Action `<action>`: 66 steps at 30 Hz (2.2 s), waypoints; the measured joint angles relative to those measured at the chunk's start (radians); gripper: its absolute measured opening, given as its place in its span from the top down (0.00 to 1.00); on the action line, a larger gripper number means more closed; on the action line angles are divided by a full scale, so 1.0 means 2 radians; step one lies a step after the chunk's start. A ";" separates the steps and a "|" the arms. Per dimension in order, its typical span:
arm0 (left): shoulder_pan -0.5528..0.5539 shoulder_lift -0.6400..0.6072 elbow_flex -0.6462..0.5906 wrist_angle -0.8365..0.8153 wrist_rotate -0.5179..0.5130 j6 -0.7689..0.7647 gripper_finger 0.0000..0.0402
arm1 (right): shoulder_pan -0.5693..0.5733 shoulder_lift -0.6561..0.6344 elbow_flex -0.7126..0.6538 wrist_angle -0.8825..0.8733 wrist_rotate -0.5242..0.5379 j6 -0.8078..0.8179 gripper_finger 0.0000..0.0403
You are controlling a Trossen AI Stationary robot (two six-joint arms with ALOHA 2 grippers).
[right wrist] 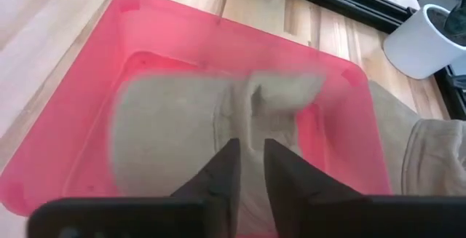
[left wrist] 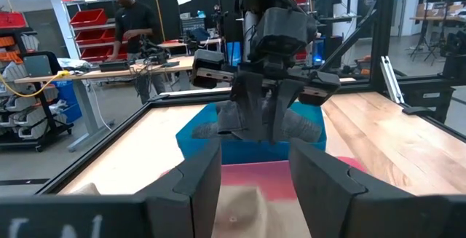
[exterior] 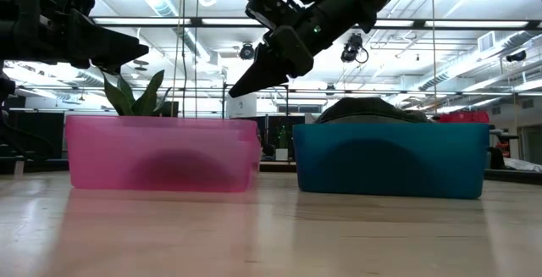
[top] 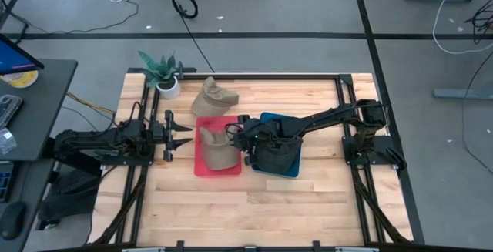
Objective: Pick & Place hat
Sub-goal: Put the brown cap into the red bin
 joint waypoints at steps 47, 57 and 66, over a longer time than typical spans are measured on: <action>0.000 0.000 0.000 0.007 0.000 0.000 0.59 | 0.044 -0.180 -0.014 -0.097 0.131 -0.011 0.69; 0.000 0.000 0.000 0.009 0.000 0.000 0.59 | 0.075 -0.376 -0.251 0.111 0.034 0.101 0.69; 0.000 0.000 0.000 0.037 -0.002 -0.027 0.59 | 0.161 -0.461 -0.469 0.345 0.106 0.146 0.69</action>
